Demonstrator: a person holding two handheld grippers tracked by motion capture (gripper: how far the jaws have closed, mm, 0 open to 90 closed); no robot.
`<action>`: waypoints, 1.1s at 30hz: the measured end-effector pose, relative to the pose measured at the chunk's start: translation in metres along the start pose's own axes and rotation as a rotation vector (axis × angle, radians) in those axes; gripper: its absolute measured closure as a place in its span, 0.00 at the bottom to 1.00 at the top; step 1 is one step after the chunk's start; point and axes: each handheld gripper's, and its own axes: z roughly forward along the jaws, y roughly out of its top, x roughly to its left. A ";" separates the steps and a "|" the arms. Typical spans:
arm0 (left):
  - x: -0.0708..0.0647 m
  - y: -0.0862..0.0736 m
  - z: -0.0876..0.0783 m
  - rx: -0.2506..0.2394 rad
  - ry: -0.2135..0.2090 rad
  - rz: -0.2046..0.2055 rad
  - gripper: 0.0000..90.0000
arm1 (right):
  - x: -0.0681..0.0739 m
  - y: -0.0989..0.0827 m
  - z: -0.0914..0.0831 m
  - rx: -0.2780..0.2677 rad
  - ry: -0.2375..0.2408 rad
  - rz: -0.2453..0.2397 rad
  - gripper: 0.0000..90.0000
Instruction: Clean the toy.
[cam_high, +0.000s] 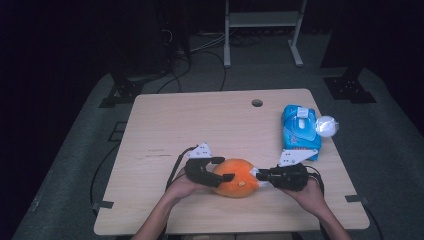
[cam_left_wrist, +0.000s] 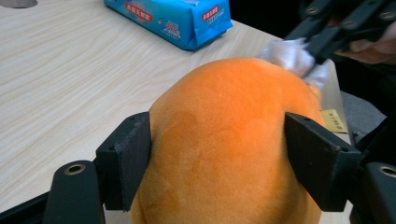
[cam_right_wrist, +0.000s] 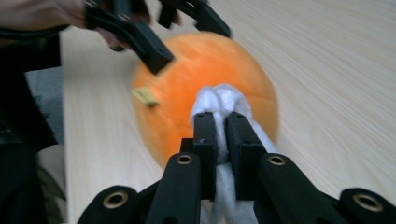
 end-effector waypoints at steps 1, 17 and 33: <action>-0.001 0.000 0.001 -0.001 -0.007 0.008 0.29 | 0.002 0.002 0.001 -0.007 0.015 -0.006 0.91; -0.008 0.004 0.014 0.052 -0.078 0.028 0.10 | -0.010 0.007 0.012 -0.023 -0.012 0.063 0.91; -0.010 0.010 0.015 -0.045 0.107 -0.001 0.37 | -0.022 0.002 0.003 -0.041 -0.103 0.082 0.91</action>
